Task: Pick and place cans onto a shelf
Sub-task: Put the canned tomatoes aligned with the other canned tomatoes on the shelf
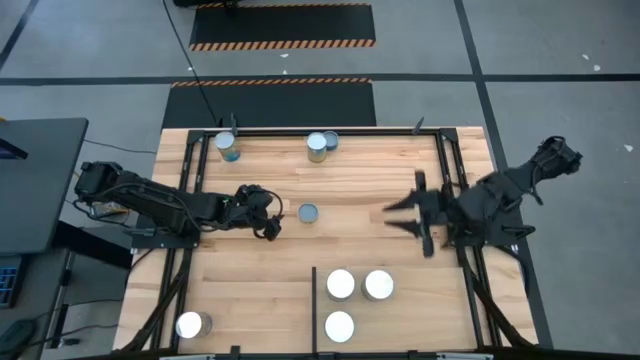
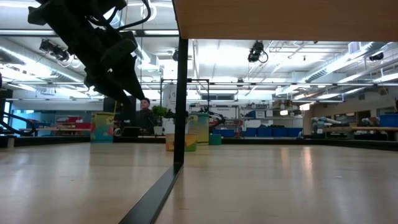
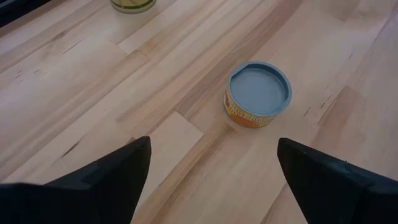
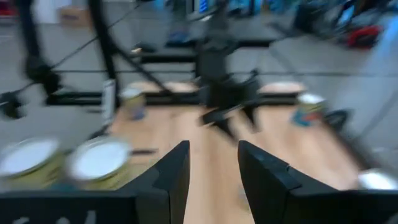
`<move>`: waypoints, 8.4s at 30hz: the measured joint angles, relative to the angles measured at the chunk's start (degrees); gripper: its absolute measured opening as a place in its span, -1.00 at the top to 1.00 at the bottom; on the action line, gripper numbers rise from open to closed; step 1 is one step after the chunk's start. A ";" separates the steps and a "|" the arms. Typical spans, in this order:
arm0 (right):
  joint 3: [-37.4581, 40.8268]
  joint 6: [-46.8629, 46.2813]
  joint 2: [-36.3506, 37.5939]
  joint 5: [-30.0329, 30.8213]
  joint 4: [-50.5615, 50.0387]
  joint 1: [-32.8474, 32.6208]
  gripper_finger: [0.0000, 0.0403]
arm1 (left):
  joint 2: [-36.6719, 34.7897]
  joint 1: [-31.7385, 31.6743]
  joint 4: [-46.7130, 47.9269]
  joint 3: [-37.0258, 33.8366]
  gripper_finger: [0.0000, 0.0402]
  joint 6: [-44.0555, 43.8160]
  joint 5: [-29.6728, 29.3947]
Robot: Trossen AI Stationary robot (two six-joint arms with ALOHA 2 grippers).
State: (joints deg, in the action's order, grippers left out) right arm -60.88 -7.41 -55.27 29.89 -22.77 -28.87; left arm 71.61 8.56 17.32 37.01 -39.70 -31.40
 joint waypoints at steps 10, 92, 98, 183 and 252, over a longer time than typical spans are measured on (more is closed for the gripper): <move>0.02 15.43 -2.77 -17.93 7.27 20.53 0.29 | 0.00 -0.02 -0.42 0.00 -0.78 -0.01 -0.37; 6.07 10.68 -3.74 -5.87 -0.96 17.07 0.28 | 4.63 -38.79 -7.95 -0.20 -0.78 7.05 -23.81; 6.05 12.10 -3.76 -5.93 0.46 17.10 0.28 | 5.40 -43.55 -1.14 4.37 -0.69 7.86 -16.06; 5.77 22.61 -4.85 -14.88 12.58 18.45 -0.11 | 9.40 -1.19 -15.96 26.43 0.98 52.41 2.59; 5.70 16.39 -4.69 -23.60 27.97 15.08 -0.53 | -4.47 6.14 -4.22 26.43 -0.41 50.95 1.62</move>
State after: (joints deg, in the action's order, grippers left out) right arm -55.18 8.98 -59.96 6.30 5.19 -13.78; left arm 67.14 14.70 13.10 63.44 11.25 -29.78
